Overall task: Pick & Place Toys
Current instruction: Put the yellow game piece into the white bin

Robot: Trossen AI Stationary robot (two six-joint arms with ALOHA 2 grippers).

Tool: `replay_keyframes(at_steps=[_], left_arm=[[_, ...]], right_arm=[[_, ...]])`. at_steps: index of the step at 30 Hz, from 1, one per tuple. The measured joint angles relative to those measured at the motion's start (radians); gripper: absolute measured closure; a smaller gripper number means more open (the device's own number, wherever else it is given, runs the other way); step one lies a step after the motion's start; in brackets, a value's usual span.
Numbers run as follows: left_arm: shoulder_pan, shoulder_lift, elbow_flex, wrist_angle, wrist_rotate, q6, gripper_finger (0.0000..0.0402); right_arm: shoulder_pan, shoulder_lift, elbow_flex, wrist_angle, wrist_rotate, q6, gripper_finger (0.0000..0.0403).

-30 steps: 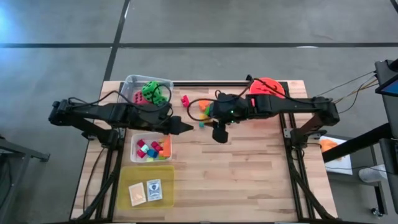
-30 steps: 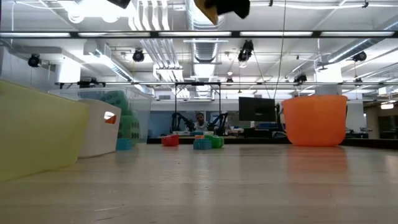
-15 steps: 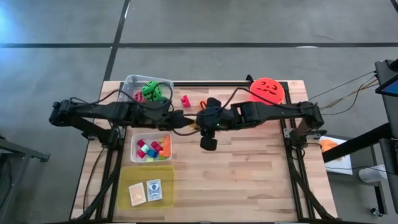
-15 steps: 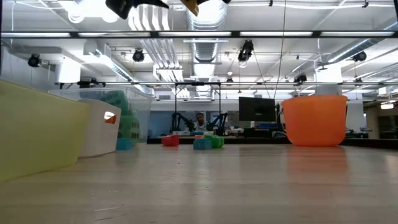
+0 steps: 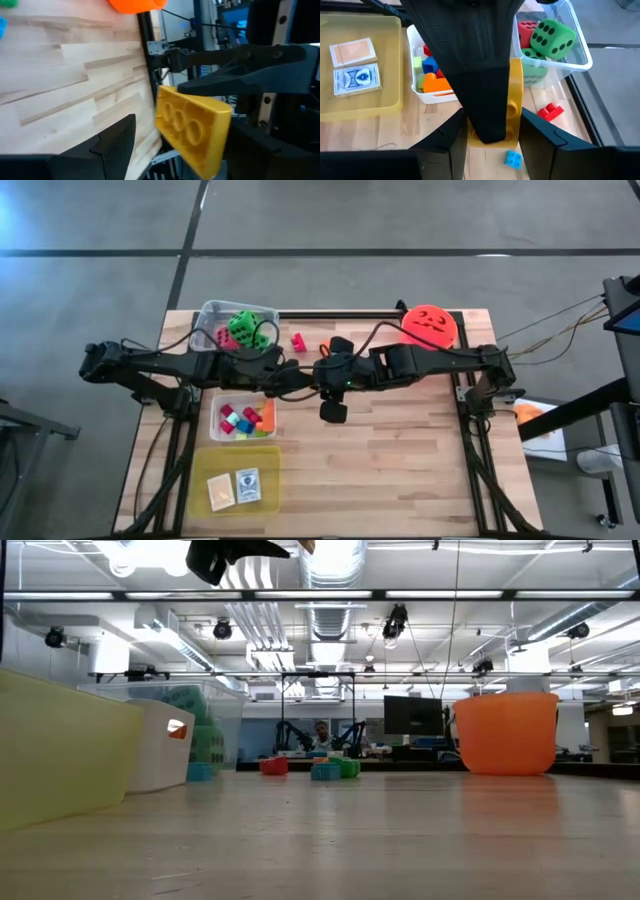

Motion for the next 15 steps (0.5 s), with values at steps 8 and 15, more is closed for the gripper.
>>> replay_keyframes(at_steps=[8, 15], left_arm=[[0.000, 0.000, -0.009, 0.032, 0.006, 0.009, 0.0223], [-0.001, 0.000, -0.015, 0.034, 0.008, 0.021, 0.0326]], right_arm=[[0.000, 0.002, -0.001, 0.001, -0.001, 0.000, 0.0264], [0.000, 0.003, -0.006, -0.011, -0.013, 0.000, 0.0264]])
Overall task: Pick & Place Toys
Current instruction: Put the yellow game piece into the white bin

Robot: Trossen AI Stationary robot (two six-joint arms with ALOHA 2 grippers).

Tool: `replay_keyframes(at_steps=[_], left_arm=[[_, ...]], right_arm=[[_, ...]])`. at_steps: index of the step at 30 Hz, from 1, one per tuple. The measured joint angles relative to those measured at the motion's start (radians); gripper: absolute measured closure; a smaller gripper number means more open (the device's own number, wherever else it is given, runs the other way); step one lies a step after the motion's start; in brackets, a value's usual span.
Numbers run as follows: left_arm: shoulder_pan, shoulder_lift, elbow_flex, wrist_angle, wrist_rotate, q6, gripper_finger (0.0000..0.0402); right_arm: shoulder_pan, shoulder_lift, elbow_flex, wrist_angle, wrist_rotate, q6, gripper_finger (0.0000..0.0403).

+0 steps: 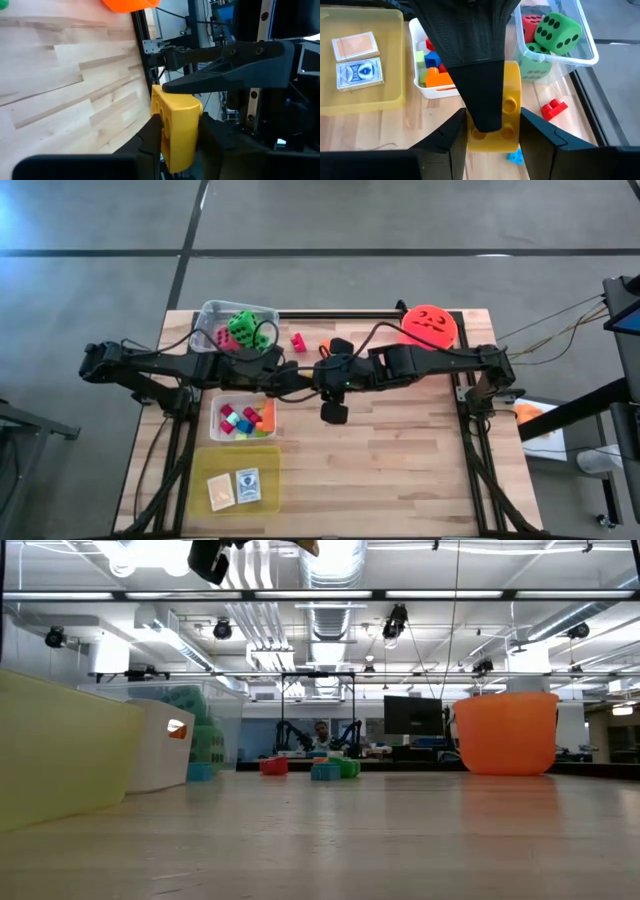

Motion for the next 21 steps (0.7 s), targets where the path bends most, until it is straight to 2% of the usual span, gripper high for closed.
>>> replay_keyframes(at_steps=[6, 12, 17, 21], left_arm=[[0.000, 0.000, 0.001, 0.004, 0.000, 0.017, 0.0326], [0.000, -0.002, 0.001, 0.002, 0.009, 0.018, 0.0326], [0.000, -0.007, 0.001, -0.013, 0.019, 0.061, 0.0326], [0.000, -0.031, 0.005, -0.104, 0.018, 0.113, 0.0326]], right_arm=[[0.000, 0.000, 0.000, 0.002, -0.007, 0.000, 0.0241], [-0.004, 0.000, 0.000, -0.001, -0.121, 0.012, 0.0173], [-0.003, -0.001, 0.001, -0.003, -0.143, 0.002, 0.0115], [-0.003, -0.002, 0.001, -0.011, -0.149, 0.059, 0.0084]])
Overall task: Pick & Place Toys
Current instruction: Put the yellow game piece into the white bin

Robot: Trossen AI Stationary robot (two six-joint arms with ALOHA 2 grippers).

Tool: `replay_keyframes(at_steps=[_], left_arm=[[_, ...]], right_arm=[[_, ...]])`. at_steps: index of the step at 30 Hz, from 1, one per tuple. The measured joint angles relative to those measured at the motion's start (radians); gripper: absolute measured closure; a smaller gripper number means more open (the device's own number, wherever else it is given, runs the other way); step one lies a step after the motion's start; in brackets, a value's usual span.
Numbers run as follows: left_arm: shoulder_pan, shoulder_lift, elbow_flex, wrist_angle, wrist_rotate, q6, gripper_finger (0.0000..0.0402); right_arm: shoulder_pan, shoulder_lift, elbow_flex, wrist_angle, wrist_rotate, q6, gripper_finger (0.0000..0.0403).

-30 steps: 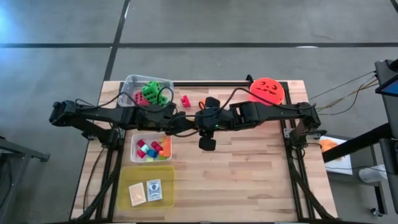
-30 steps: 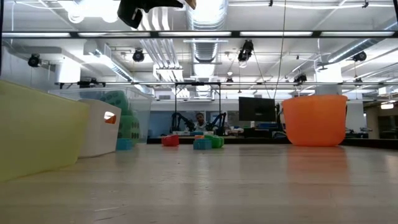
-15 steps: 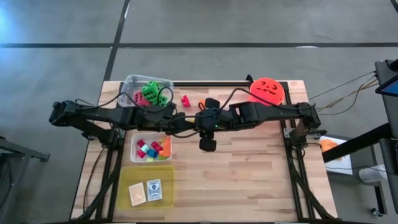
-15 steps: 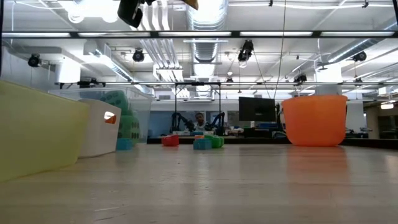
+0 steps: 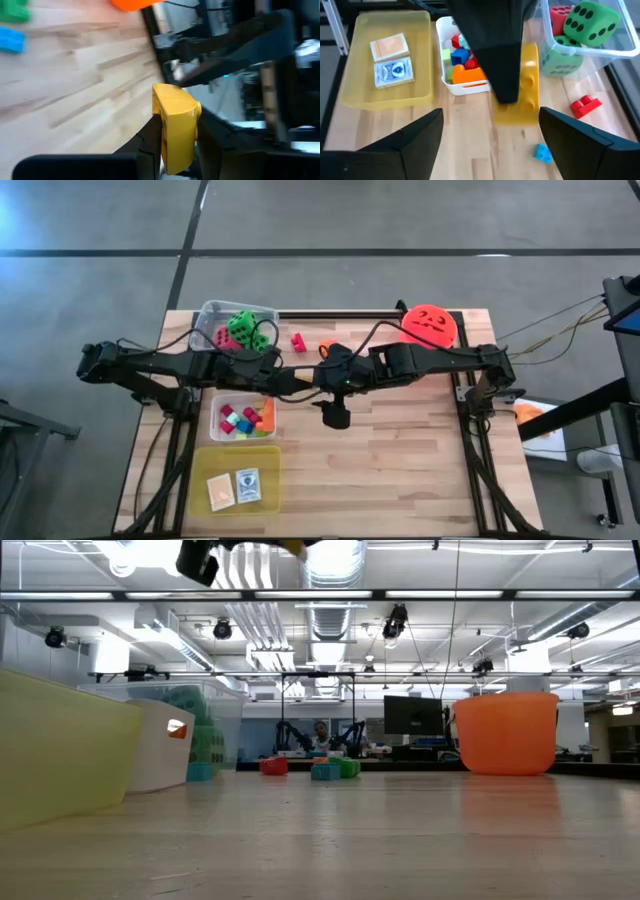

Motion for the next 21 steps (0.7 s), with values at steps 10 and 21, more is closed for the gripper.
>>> replay_keyframes(at_steps=[10, 21], left_arm=[[-0.005, -0.077, 0.094, -0.552, -0.026, 0.085, 0.0326], [-0.058, -0.072, 0.092, -1.001, -0.015, -0.002, 0.0326]], right_arm=[[0.000, -0.001, -0.004, -0.007, 0.000, 0.019, 0.0070], [-0.044, 0.001, -0.097, -0.015, 0.022, 0.239, 0.0070]])
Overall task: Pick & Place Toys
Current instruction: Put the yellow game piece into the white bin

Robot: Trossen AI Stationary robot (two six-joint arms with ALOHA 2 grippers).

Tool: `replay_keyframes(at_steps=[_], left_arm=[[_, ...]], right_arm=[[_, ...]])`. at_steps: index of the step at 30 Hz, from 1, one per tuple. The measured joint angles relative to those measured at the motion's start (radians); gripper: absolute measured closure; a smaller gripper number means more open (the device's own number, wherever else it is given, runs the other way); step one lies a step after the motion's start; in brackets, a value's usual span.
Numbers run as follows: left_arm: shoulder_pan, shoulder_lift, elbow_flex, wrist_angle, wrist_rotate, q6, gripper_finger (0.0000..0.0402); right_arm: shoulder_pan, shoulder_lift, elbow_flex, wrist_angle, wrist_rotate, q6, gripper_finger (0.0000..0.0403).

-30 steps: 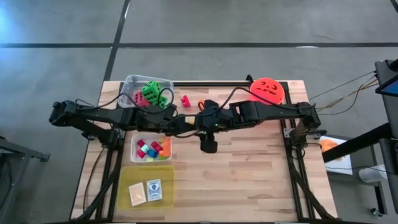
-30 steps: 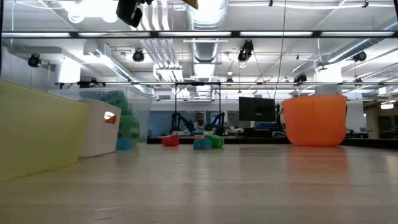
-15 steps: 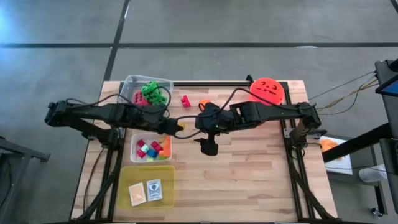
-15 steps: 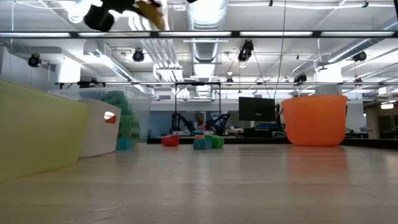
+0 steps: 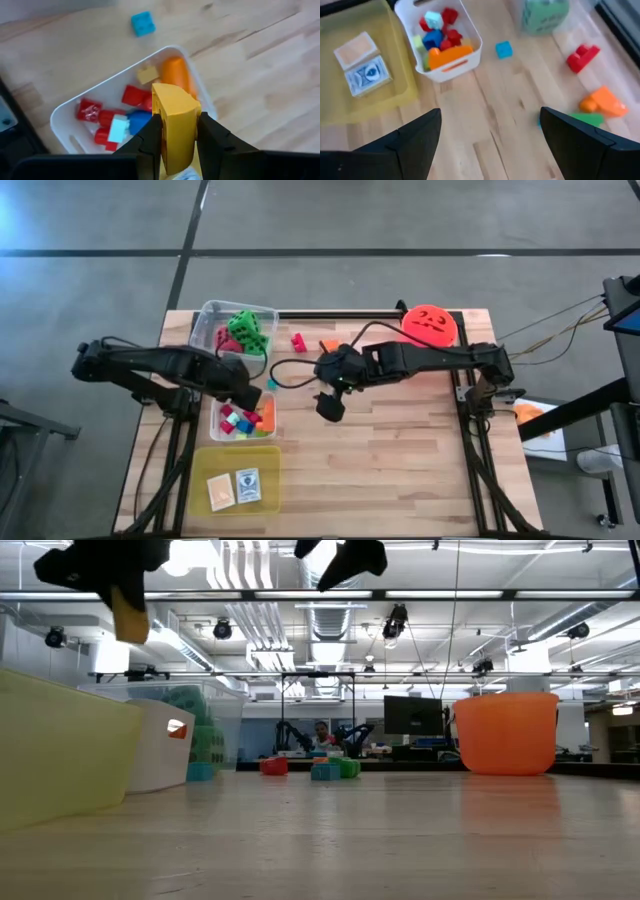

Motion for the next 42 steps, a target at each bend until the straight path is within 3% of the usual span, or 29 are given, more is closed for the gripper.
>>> replay_keyframes(at_steps=[8, 18, 42], left_arm=[[-0.039, 0.013, -0.141, 0.015, 0.006, -0.019, 0.0326], [-0.066, 0.014, -0.349, 0.238, 0.035, -0.074, 0.0326], [-0.065, 0.013, -0.475, 0.289, 0.020, -0.203, 0.0326]], right_arm=[[0.000, 0.000, -0.082, 0.015, -0.052, 0.036, 0.0070], [0.000, 0.000, -0.112, 0.032, -0.058, 0.050, 0.0070], [0.000, -0.001, -0.111, 0.055, -0.055, 0.053, 0.0070]])
